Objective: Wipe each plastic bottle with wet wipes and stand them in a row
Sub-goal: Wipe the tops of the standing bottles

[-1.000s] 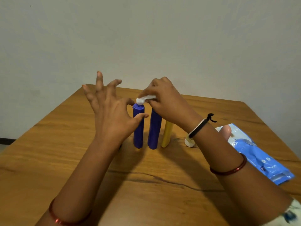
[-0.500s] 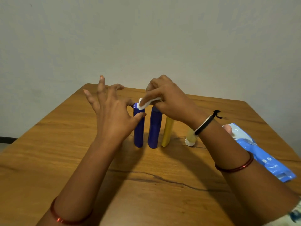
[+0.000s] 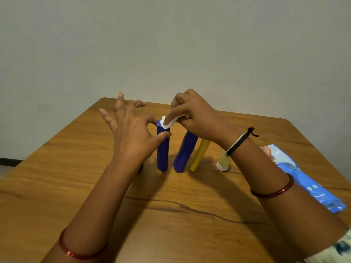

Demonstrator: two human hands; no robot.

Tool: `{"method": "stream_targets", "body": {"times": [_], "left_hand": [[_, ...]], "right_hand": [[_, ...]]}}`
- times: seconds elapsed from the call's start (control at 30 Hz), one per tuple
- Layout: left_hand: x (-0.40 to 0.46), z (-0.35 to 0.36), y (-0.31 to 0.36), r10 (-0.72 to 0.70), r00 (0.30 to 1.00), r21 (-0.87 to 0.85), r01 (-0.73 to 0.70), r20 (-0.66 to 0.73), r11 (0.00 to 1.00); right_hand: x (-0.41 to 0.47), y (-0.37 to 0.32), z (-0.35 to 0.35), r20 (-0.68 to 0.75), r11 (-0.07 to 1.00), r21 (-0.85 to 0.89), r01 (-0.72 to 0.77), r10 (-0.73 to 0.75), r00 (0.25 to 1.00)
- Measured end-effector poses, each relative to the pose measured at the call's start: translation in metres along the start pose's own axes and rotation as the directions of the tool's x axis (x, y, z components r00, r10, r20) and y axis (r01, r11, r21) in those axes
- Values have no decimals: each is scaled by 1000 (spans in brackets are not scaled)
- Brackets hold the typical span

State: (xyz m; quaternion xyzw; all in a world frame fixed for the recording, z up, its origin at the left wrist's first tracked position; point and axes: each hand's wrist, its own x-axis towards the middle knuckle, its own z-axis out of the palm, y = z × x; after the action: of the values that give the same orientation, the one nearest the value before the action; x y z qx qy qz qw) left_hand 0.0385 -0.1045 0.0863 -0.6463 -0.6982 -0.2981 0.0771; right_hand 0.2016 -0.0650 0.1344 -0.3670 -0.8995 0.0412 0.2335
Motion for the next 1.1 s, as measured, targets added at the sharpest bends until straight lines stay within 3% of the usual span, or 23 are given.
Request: {"method": "stream_targets", "body": {"times": [0.1, 0.2, 0.33, 0.57, 0.7, 0.8, 0.9, 1.1], "left_hand": [[0, 0, 0, -11, 1000, -17, 11, 9, 1000], [-1, 0, 0, -21, 1000, -39, 21, 12, 999], [-2, 0, 0, -21, 1000, -58, 21, 10, 998], [0, 0, -1, -37, 999, -99, 38, 17, 994], [1, 0, -2, -43, 999, -123, 45, 18, 991], [2, 0, -2, -47, 999, -128, 50, 23, 991], [2, 1, -4, -47, 999, -127, 48, 15, 991], [4, 1, -4, -58, 998, -131, 62, 33, 989]], "right_hand": [[-1, 11, 2, -97, 964, 250, -88, 115, 989], [-5, 20, 12, -90, 830, 533, -162, 247, 965], [-10, 20, 29, -7, 755, 618, -221, 286, 958], [-13, 21, 31, -2, 742, 625, -242, 311, 950], [-13, 14, 27, -95, 776, 609, -164, 277, 956], [-9, 5, 22, -167, 866, 498, -41, 142, 976], [-4, 1, 25, -135, 942, 335, 0, 48, 990], [-1, 7, 31, -175, 980, 199, 25, 11, 985]]}}
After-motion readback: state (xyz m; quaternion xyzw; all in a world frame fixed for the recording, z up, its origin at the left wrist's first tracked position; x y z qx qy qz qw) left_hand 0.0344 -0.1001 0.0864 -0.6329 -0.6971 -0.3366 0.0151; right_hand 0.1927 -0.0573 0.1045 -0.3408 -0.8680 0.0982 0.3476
